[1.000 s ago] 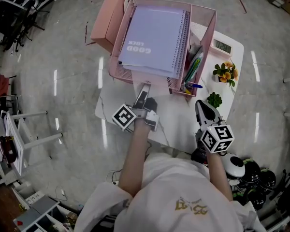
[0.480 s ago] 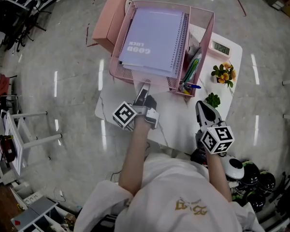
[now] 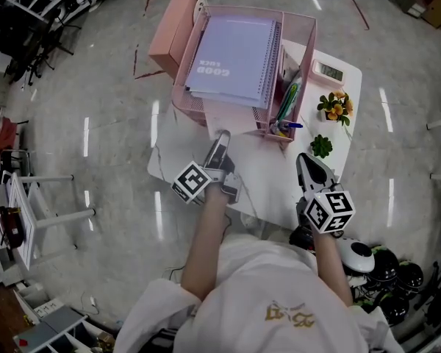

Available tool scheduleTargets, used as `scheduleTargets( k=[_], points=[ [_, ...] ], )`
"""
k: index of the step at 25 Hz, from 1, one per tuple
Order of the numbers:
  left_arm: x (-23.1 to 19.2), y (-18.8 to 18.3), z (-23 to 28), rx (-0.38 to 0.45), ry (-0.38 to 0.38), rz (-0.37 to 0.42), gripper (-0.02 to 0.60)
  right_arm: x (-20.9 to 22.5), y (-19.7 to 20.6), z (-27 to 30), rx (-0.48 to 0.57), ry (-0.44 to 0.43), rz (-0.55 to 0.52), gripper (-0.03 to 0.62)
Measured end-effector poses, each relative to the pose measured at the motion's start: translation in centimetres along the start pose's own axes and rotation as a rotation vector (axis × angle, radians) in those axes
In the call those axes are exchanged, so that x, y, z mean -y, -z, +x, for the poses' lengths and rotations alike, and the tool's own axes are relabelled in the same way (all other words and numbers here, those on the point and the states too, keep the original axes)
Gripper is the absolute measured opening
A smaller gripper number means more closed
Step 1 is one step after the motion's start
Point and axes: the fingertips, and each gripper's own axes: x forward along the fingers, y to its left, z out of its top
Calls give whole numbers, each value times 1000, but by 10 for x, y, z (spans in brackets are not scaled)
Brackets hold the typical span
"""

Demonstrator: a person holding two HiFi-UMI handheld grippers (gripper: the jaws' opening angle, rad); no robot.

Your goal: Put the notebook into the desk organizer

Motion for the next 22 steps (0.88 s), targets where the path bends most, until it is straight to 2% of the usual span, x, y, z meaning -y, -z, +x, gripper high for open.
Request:
scheduleTargets(
  k=[4,9,11,13,15,18,22],
  points=[
    [5,7,-19,-31,-13,106,200,-13,1,-11,19,-5,-12,11],
    [19,22,-45,-83,-22,290,171,-31,1,-25,51,-9,-30,12],
    [28,26,-55,-97,-24,378,127,-39,-1,-30,65,-11,-37,12],
    [39,27,-64,-103,-25,475,53,-47,-3,-34,79,-14,-44,12],
    [51,27,-72,-97,-13,550,20,-54,-4,-39,92,-16,-52,12],
    [67,26,-80,-90,20,611,18,-63,-6,-46,106,-19,-66,12],
    [77,26,-89,-87,46,631,18,-71,-8,-54,124,-16,-85,12]
  ],
)
